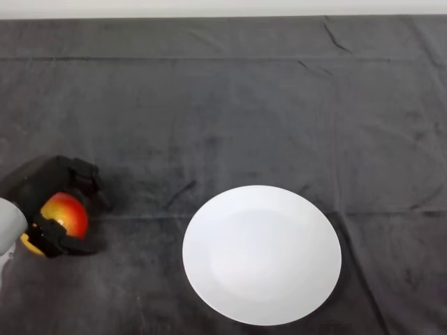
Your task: Move the apple to the plate
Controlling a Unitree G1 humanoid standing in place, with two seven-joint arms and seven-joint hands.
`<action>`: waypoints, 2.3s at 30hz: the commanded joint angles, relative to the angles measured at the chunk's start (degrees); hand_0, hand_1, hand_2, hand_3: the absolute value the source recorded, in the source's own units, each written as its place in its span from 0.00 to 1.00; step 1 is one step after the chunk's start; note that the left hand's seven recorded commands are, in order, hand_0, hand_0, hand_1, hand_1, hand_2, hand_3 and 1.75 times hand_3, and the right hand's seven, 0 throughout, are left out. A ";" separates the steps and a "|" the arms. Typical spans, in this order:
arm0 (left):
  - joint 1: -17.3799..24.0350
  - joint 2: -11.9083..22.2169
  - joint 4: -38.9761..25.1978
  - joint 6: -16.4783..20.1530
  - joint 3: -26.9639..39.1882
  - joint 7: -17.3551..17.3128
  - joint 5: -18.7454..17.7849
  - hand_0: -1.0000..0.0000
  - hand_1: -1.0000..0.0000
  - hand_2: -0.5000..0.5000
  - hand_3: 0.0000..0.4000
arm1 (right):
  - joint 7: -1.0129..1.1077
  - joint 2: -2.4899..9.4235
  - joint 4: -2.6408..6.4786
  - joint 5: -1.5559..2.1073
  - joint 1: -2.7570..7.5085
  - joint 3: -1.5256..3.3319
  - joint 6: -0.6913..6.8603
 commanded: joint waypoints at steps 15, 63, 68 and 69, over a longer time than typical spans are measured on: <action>-9.12 -9.16 2.63 -4.17 -1.96 17.19 4.83 0.00 0.00 0.50 1.00 | 0.06 -1.51 -0.52 -0.05 0.07 -0.37 0.20; -23.22 -24.00 22.92 -15.89 -32.85 30.80 -9.61 0.00 0.00 0.50 1.00 | 0.08 -1.56 -0.42 0.03 0.09 -0.37 0.23; -24.26 -23.88 24.98 -17.53 -33.95 31.00 -10.87 0.05 0.70 0.17 0.95 | 0.08 -1.58 -0.39 0.04 0.09 -0.40 0.24; -24.49 -23.80 25.32 -17.80 -34.05 30.96 -11.13 0.59 1.00 0.30 0.41 | 0.08 -1.58 -0.38 0.04 0.09 -0.40 0.24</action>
